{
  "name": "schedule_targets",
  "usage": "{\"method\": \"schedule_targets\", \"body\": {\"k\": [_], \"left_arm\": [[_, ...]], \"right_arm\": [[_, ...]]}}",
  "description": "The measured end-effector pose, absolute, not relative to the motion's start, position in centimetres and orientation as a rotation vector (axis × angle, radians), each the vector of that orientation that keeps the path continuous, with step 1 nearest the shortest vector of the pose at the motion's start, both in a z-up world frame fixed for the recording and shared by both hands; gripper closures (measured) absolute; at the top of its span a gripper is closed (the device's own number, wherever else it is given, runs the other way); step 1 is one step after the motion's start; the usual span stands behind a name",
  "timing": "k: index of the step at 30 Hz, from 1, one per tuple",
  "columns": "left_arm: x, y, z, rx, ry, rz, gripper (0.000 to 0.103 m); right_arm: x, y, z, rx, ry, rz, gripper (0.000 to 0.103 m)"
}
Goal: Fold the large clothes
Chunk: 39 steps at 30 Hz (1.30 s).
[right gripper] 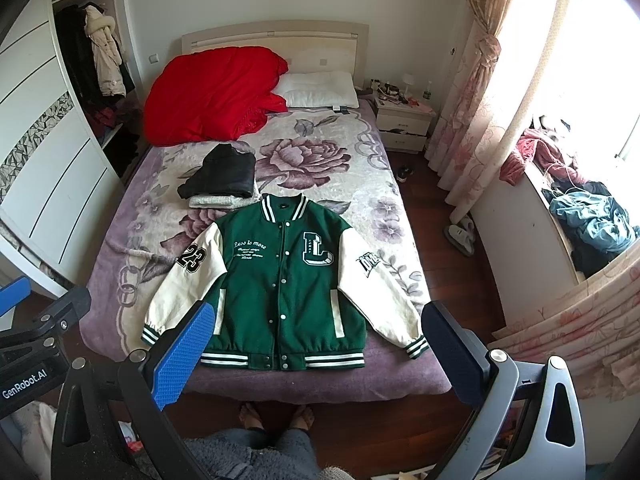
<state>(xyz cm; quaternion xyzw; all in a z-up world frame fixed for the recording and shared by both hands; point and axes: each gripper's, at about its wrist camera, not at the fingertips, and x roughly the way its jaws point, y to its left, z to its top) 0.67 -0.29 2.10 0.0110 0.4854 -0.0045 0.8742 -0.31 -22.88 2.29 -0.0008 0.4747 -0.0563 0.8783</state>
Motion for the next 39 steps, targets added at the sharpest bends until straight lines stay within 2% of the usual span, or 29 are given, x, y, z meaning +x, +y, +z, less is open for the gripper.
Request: {"method": "schedule_targets", "body": {"k": [28,35,39], "left_arm": [[0.6,-0.4,2.2,0.008,0.998,-0.019,0.000],[1.3,0.4,1.3,-0.014,1.003,-0.029,0.000],[3.3,1.2,-1.2,0.000,0.954,0.012,0.000]], "right_arm": [[-0.7,-23.0,2.1,-0.001,0.985,-0.118,0.000],[0.3,-22.4,2.8,0.010,1.008,-0.126,0.000],[2.1,-22.3,0.1,0.084,1.031,-0.127,0.000]]}}
